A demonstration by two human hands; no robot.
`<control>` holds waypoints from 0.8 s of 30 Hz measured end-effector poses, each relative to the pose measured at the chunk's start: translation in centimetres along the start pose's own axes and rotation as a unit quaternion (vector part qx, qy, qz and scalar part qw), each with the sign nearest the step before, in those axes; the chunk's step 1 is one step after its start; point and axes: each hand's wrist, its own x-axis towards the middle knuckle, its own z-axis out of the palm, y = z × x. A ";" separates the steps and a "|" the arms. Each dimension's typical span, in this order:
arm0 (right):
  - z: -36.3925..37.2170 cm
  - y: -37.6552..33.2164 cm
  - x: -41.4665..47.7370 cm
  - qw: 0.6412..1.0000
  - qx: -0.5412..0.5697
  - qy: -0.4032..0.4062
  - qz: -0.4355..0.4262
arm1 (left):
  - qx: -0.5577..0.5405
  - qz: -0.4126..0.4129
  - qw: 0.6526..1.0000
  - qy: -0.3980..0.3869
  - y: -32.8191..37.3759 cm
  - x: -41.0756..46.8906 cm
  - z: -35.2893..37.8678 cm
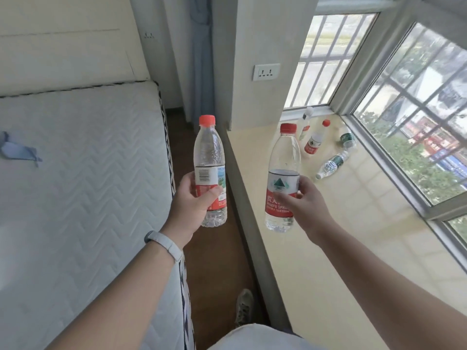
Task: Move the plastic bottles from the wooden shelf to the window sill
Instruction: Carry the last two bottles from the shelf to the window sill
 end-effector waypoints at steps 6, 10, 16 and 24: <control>-0.6 -1.3 4.6 0.999 -0.001 0.037 0.010 | 0.023 0.003 0.999 -0.035 0.8 5.9 1.6; -0.6 -1.9 7.7 0.998 -0.012 0.063 0.023 | 0.026 -0.003 0.998 -0.064 1.2 10.8 2.2; 0.7 -3.0 12.1 0.988 0.007 0.150 0.042 | 0.037 -0.014 0.990 -0.133 1.1 18.9 3.5; 2.6 -7.2 17.9 0.972 0.014 0.231 0.021 | 0.044 0.005 0.972 -0.229 4.6 28.8 3.2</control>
